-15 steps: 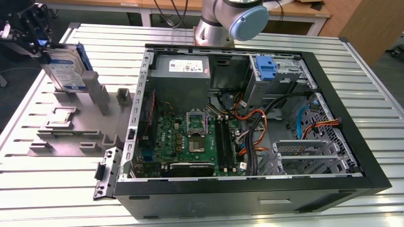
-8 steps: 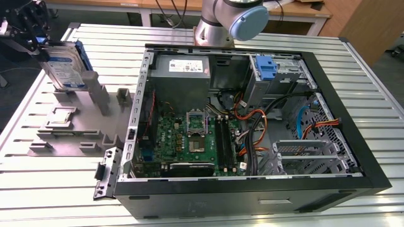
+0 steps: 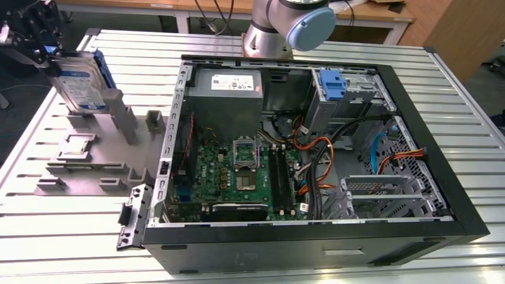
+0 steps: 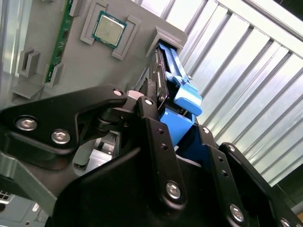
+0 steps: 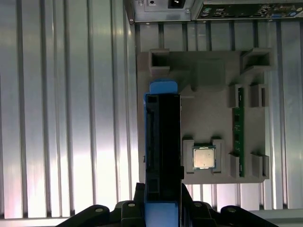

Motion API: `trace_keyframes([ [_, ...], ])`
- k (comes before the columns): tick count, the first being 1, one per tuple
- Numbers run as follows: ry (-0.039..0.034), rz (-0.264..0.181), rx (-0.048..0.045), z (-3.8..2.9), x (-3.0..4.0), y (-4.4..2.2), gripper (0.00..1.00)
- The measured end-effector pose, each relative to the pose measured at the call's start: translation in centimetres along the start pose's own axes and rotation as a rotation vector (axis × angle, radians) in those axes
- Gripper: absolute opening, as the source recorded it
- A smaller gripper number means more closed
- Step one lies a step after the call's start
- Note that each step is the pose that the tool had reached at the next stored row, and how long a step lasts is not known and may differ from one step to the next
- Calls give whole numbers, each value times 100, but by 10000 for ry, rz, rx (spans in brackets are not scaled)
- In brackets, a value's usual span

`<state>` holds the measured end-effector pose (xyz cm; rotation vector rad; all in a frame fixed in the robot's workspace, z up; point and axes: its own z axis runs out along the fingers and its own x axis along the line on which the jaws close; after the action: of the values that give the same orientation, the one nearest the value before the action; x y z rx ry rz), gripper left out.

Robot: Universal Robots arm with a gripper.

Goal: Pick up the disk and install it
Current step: 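Pick up the disk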

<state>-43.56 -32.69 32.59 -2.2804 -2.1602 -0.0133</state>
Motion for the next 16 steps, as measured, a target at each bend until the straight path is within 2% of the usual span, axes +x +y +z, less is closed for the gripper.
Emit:
trace_keyframes([
  [16, 2, 0, -4, -124, 1, 1, 37],
])
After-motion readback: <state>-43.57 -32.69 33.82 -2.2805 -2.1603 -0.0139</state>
